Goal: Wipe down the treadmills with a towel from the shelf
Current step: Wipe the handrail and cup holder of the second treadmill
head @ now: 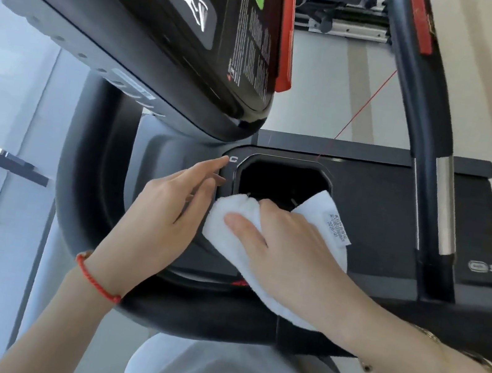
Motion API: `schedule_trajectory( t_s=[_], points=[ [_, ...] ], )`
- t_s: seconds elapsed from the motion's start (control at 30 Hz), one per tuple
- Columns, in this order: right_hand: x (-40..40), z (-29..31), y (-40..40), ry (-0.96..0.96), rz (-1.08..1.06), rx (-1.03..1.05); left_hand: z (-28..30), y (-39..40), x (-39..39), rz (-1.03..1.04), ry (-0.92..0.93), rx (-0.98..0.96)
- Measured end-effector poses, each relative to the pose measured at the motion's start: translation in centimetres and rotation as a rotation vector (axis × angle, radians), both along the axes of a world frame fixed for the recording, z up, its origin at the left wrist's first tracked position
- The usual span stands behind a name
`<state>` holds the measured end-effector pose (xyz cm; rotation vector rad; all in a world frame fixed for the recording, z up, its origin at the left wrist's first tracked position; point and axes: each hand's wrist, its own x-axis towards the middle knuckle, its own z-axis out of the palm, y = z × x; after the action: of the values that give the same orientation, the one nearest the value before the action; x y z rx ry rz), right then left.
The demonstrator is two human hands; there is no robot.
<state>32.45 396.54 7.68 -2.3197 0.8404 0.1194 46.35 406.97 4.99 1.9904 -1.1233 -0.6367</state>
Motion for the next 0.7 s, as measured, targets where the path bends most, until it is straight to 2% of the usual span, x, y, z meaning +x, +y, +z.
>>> schedule_trajectory(
  t_s=[0.1,0.17,0.27,0.47,0.53,0.7],
  points=[
    [0.7,0.0,-0.1,-0.046,-0.140,0.156,-0.2,-0.4,0.1,-0.037,0.034,-0.007],
    [1.3,-0.1,0.3,-0.060,-0.186,0.177,-0.2,-0.7,0.2,-0.043,0.024,-0.021],
    [1.1,0.0,0.8,-0.057,-0.177,0.111,-0.1,-0.9,0.6,-0.051,0.034,-0.041],
    [-0.1,1.6,1.4,0.078,0.016,-0.103,0.0,-1.3,0.6,-0.065,0.038,-0.050],
    [0.5,1.3,1.1,0.053,-0.042,-0.040,-0.1,-1.3,0.4,-0.054,0.062,-0.044],
    [2.7,0.2,-1.4,0.005,-0.246,0.277,0.0,-1.2,0.0,-0.054,0.075,-0.053]
  ],
)
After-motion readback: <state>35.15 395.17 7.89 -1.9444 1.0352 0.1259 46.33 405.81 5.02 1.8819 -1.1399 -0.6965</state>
